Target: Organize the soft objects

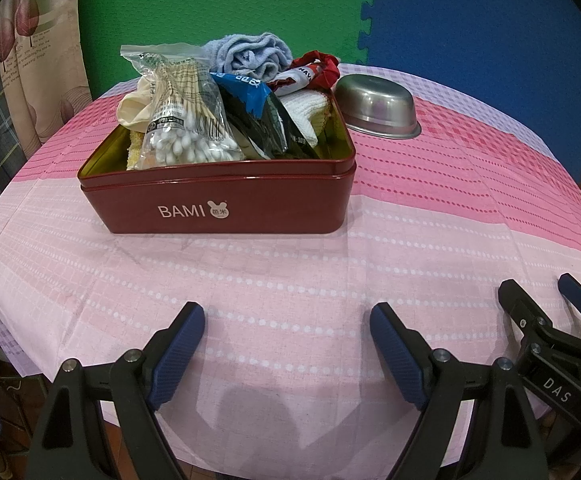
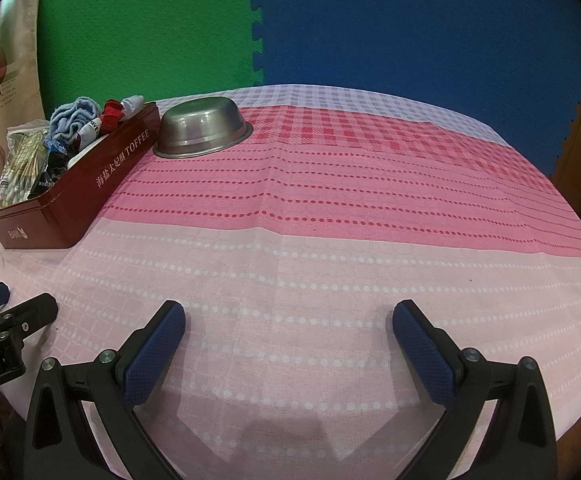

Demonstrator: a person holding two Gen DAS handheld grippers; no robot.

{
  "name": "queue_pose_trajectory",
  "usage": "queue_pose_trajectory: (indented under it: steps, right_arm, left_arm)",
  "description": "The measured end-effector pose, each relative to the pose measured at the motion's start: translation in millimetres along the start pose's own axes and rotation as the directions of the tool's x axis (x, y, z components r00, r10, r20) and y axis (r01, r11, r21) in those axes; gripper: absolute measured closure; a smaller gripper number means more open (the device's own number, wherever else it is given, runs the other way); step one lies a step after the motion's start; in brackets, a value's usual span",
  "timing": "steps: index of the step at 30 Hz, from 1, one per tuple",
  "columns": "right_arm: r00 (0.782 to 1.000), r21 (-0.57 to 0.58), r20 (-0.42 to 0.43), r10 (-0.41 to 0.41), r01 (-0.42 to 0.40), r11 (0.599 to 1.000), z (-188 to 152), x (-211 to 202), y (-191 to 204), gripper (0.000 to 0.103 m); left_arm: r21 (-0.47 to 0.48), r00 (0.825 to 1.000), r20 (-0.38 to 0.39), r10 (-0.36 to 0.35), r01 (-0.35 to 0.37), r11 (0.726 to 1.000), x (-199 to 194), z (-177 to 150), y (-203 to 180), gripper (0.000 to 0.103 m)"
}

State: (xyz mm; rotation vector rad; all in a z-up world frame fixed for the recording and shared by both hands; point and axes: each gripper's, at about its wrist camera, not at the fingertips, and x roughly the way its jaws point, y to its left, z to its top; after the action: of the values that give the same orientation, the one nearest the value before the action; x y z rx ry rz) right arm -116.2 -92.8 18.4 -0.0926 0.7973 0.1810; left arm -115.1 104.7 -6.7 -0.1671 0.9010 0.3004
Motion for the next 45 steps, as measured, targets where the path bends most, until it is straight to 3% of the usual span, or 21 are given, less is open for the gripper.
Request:
queue_pose_trajectory:
  steps: [26,34,39,45]
  right_arm:
    - [1.0,0.0,-0.001,-0.001,0.001,1.0,0,0,0,0.0]
    - [0.997,-0.044,-0.058,-0.041,0.039,0.998,6,-7,8,0.0]
    - [0.997,-0.069,-0.006,-0.074,0.073,0.995,34,-38,15,0.0]
    - [0.995,-0.067,-0.029,-0.101,0.098,0.993,64,-62,17,0.0]
  left_arm:
    - [0.001,1.0,0.0,0.0,0.0,1.0,0,0,0,0.016]
    - [0.0,1.0,0.001,0.0,0.0,1.0,0,0,0,0.016]
    - [0.001,1.0,0.0,0.0,0.0,1.0,0,0,0,0.015]
    - [0.001,1.0,0.0,-0.001,0.001,1.0,0,0,0,0.015]
